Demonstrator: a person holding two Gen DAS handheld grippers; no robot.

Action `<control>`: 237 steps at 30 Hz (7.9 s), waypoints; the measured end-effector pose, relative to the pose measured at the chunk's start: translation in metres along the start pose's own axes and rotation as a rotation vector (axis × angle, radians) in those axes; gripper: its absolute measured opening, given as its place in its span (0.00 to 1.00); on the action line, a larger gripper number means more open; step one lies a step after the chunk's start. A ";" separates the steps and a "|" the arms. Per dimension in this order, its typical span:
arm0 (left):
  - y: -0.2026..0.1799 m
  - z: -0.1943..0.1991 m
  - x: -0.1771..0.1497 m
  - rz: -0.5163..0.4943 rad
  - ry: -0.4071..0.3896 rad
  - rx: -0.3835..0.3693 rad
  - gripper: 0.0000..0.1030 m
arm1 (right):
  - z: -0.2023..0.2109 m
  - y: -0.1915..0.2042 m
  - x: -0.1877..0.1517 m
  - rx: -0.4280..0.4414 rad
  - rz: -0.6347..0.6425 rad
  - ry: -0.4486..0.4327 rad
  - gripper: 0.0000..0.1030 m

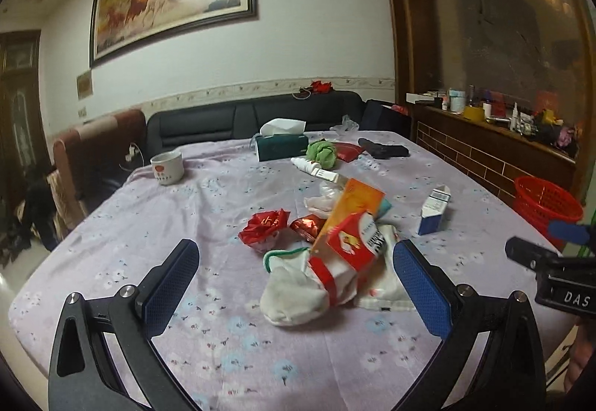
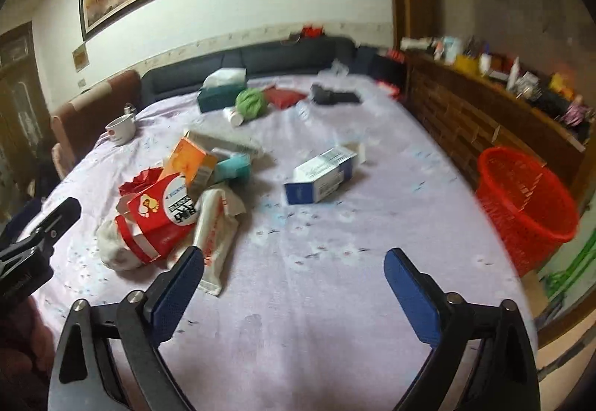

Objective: Collect trash
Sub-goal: 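Move both tools toward the pile of trash on the table, then grasp the red wrapper with the left tool while the right tool grasps the white plastic bag, then carry the red wrapper and white bag with both tools over the red wastebasket, then open both tools to drop the wrapper and bag into the basket, then swing both open tools back over the table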

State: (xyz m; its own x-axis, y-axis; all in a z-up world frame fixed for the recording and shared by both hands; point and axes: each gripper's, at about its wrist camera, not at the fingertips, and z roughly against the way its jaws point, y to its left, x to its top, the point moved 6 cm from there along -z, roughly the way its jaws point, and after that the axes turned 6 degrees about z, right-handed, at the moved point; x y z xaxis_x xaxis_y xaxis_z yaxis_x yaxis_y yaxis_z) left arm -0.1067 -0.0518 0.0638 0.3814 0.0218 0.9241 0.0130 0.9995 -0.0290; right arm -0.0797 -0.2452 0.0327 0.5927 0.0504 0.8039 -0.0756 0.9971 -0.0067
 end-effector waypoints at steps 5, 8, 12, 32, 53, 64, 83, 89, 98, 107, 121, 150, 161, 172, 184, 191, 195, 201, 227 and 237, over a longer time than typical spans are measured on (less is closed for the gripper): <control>-0.007 0.013 -0.006 -0.008 0.014 -0.015 1.00 | 0.022 -0.005 -0.007 -0.070 0.015 -0.061 0.87; -0.011 0.021 -0.007 -0.011 0.006 -0.017 1.00 | 0.032 -0.006 -0.009 -0.098 0.028 -0.090 0.87; -0.012 0.020 -0.009 -0.021 0.014 -0.020 1.00 | 0.039 -0.008 -0.014 -0.113 0.022 -0.103 0.87; -0.011 0.009 -0.018 -0.003 0.072 -0.041 1.00 | 0.031 0.000 -0.018 -0.159 0.062 -0.080 0.87; -0.012 -0.002 -0.024 -0.009 0.118 -0.044 1.00 | 0.022 -0.001 -0.020 -0.161 0.058 -0.045 0.86; -0.007 -0.004 -0.027 -0.007 0.127 -0.030 1.00 | 0.019 -0.001 -0.023 -0.146 0.048 -0.032 0.83; 0.005 -0.020 -0.027 0.006 0.177 -0.024 1.00 | 0.012 0.004 -0.025 -0.095 0.035 -0.004 0.77; 0.013 -0.030 -0.026 0.013 0.199 -0.021 1.00 | 0.008 0.007 -0.020 -0.059 0.026 0.006 0.73; 0.017 -0.058 -0.024 0.004 0.298 -0.120 0.83 | 0.003 0.014 -0.013 0.003 0.015 0.024 0.63; 0.002 -0.106 -0.029 -0.070 0.425 -0.192 0.63 | 0.000 0.015 -0.009 0.046 -0.002 0.040 0.63; -0.024 -0.122 -0.019 -0.071 0.420 -0.265 0.30 | -0.021 0.013 -0.006 0.145 -0.053 0.112 0.63; 0.011 -0.084 -0.021 0.016 0.399 -0.344 0.44 | -0.125 0.068 0.012 0.206 0.003 0.319 0.17; -0.035 -0.101 -0.032 -0.145 0.468 -0.347 0.50 | -0.075 0.016 0.022 0.170 -0.075 0.178 0.15; -0.045 -0.112 -0.032 -0.135 0.450 -0.280 0.20 | -0.046 -0.017 0.013 0.180 -0.139 0.119 0.15; -0.118 -0.078 0.009 -0.119 0.415 -0.507 0.20 | -0.020 -0.064 0.010 0.169 -0.233 0.057 0.15; -0.185 -0.079 0.023 -0.094 0.451 -0.662 0.20 | 0.002 -0.117 0.013 0.136 -0.322 0.003 0.15; -0.228 -0.082 0.036 -0.100 0.451 -0.714 0.20 | 0.016 -0.160 0.012 0.101 -0.389 -0.026 0.15; -0.316 -0.088 0.049 -0.145 0.454 -0.796 0.20 | 0.040 -0.229 0.014 -0.002 -0.455 -0.086 0.15; -0.301 -0.082 0.032 -0.152 0.420 -0.678 0.62 | 0.041 -0.337 -0.004 -0.132 -0.594 -0.093 0.44; -0.169 -0.065 0.010 -0.071 0.402 -0.526 0.62 | 0.006 -0.202 0.001 0.049 -0.405 0.003 0.48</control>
State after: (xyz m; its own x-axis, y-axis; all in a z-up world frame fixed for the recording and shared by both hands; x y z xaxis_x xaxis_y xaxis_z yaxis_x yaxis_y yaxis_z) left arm -0.0446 -0.2219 0.0531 0.6770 -0.1559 0.7193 0.4613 0.8514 -0.2496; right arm -0.0691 -0.4469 0.0382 0.5843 -0.3459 0.7341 0.1263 0.9323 0.3388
